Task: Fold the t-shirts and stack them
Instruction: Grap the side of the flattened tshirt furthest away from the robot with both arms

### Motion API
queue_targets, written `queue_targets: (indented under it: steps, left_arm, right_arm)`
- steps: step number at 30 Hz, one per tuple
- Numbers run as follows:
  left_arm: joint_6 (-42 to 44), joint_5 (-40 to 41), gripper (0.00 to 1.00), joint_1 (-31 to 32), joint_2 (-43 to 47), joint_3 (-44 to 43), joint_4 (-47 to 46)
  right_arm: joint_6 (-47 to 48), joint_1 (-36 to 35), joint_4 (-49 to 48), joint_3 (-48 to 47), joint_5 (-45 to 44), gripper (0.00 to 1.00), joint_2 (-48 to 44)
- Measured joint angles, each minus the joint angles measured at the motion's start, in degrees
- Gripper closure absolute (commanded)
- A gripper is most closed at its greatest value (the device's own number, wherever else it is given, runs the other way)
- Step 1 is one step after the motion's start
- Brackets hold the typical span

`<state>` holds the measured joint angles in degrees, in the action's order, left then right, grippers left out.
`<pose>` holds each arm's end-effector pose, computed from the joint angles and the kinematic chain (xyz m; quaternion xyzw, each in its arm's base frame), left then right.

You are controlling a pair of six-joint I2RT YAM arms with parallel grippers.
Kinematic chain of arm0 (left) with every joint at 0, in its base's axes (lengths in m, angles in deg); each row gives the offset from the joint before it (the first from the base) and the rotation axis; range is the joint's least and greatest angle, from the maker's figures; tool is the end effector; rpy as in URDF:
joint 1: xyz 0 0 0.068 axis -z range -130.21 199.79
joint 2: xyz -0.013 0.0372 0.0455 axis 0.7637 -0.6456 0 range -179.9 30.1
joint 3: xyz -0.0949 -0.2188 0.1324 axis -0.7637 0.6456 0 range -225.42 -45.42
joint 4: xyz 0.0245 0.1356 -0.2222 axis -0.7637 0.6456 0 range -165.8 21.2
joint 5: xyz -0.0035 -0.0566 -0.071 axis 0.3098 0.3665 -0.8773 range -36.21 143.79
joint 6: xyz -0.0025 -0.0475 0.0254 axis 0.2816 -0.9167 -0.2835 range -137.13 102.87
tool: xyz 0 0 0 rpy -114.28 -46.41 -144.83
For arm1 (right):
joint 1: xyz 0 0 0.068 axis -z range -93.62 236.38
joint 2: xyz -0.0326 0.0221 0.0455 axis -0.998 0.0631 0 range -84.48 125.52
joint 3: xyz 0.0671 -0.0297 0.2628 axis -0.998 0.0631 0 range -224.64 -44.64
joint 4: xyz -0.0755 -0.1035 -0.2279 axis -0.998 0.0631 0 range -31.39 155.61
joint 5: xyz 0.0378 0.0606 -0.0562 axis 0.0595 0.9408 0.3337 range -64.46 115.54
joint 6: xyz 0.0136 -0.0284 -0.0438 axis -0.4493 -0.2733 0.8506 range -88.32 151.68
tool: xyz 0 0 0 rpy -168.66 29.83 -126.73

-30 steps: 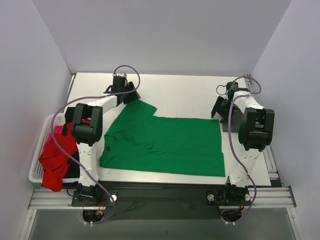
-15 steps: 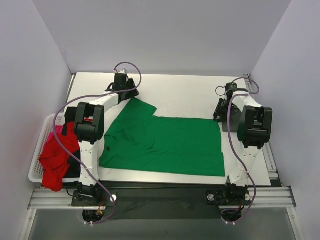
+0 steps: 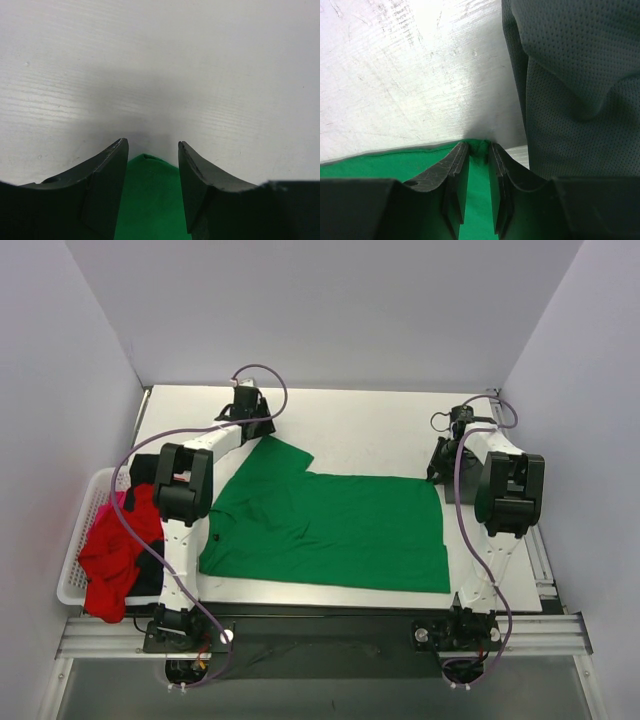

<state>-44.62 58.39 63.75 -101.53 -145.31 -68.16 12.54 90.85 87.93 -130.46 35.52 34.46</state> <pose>0.5053 -0.1225 0.1635 -0.1234 0.8950 -0.1172 0.4124 0.4353 -0.0278 0.1643 0.1777 0.9513 0.1141 0.2246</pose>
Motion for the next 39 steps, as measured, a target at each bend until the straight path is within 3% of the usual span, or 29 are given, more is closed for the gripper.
queue_targets:
  steps: [15, 26, 31, 33, 39]
  left_arm:
    - [0.2, 1.1, 0.53, 0.9, -1.8, -2.6, 4.7]
    - [0.3, 2.3, 0.79, 0.9, -2.3, -3.2, 5.7]
    - [0.8, 1.5, 0.9, 0.9, -2.3, -3.2, 5.7]
    - [1.0, 0.9, 1.0, 1.0, -2.3, -3.2, 5.7]
    - [1.8, -0.5, 1.0, 1.0, -2.3, -3.2, 5.7]
  right_arm:
    - [0.0, 0.0, 0.0, 0.0, 0.8, 0.78, 0.0]
    - [0.0, -0.4, 0.0, 0.0, 1.0, 0.8, 0.0]
    - [0.2, -0.7, 0.0, 0.0, 1.0, 0.89, 0.0]
    - [0.2, -1.0, 0.0, 0.0, 1.0, 0.95, 0.0]
    - [0.1, -1.6, 0.0, 0.0, 1.0, 1.0, 0.0]
